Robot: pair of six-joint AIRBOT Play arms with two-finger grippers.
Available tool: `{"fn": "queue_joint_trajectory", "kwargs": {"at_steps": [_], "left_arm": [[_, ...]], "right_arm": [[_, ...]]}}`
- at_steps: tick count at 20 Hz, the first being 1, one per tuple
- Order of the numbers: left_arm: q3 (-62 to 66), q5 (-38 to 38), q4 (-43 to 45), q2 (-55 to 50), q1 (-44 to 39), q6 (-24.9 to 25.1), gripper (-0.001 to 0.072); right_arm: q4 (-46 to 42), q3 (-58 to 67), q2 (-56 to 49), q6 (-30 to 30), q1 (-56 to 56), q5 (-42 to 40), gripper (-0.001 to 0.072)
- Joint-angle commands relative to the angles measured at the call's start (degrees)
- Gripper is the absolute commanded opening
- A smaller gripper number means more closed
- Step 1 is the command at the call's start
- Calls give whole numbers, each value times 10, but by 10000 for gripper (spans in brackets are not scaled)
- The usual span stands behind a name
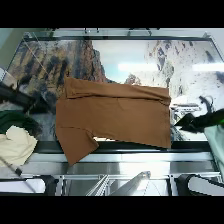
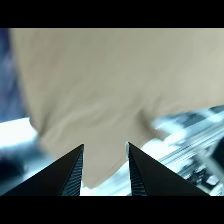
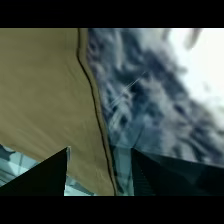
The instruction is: Fold the shirts.
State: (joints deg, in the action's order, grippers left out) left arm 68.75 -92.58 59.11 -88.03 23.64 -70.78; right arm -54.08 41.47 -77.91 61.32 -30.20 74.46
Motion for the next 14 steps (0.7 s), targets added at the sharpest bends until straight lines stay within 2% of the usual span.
{"fn": "queue_joint_trajectory", "kwargs": {"at_steps": [1, 5, 8, 9, 10, 14], "left_arm": [[-149, 65, 58, 80, 23, 12, 287], [-229, 110, 59, 127, 50, 12, 287], [-267, 120, 59, 134, 59, 12, 288], [-275, 126, 58, 135, 59, 12, 287], [-283, 134, 58, 134, 59, 12, 288], [-317, 199, 35, 134, 59, 16, 288]], "right_arm": [[28, -107, 25, 0, 15, -87, 411], [43, -117, 3, 0, 76, -133, 412], [78, -116, -17, -30, 105, -156, 409], [78, -116, -19, -30, 105, -157, 349], [78, -116, -19, -30, 103, -158, 330], [79, -116, -19, -30, 96, -160, 336]]}}
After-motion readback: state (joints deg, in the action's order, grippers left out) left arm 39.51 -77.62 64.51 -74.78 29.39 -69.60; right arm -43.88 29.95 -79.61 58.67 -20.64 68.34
